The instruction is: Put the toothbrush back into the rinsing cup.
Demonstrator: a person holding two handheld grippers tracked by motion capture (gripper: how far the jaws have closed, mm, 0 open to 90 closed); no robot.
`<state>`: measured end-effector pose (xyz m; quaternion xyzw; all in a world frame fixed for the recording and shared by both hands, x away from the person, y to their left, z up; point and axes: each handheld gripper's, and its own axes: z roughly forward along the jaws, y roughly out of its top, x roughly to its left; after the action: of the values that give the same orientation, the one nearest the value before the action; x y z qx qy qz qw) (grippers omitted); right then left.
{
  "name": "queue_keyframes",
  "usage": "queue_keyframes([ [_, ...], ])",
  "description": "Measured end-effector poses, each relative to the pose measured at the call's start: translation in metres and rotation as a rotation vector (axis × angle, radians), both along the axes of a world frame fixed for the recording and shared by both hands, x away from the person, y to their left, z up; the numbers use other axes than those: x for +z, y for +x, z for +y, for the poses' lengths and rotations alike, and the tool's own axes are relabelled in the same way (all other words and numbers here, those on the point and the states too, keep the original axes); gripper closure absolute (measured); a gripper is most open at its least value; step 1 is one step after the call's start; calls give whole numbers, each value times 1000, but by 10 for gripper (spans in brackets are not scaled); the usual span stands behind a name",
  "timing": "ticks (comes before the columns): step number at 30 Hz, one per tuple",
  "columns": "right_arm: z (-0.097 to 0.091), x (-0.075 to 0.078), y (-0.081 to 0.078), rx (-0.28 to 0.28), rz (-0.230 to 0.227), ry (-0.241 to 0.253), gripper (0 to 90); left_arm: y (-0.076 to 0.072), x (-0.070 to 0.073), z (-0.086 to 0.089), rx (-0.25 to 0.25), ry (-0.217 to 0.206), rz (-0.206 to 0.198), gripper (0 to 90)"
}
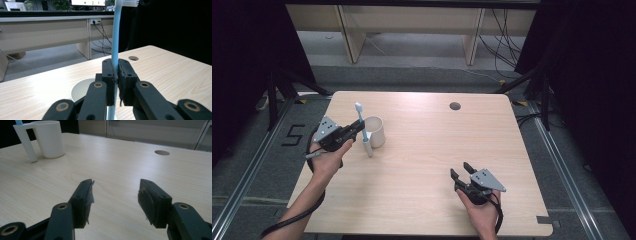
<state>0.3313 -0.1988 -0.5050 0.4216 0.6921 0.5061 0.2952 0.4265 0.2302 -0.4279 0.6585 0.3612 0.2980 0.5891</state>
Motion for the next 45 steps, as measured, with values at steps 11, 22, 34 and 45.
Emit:
queue_keyframes([
  [11, 1, 0, 0, 2, 1, 5, 457, 1, -10, -3, 1, 8, -2, 837],
  [22, 0, 0, 0, -2, -7, -5, 456, 5, -20, -6, 2, 9, -11, 836],
  [34, 0, -2, 1, 6, 1, -6, 450, 6, -28, -6, -1, 14, -11, 835],
  [45, 2, -2, -1, -2, 29, 15, 449, 6, -37, -6, 15, 12, 4, 834],
])
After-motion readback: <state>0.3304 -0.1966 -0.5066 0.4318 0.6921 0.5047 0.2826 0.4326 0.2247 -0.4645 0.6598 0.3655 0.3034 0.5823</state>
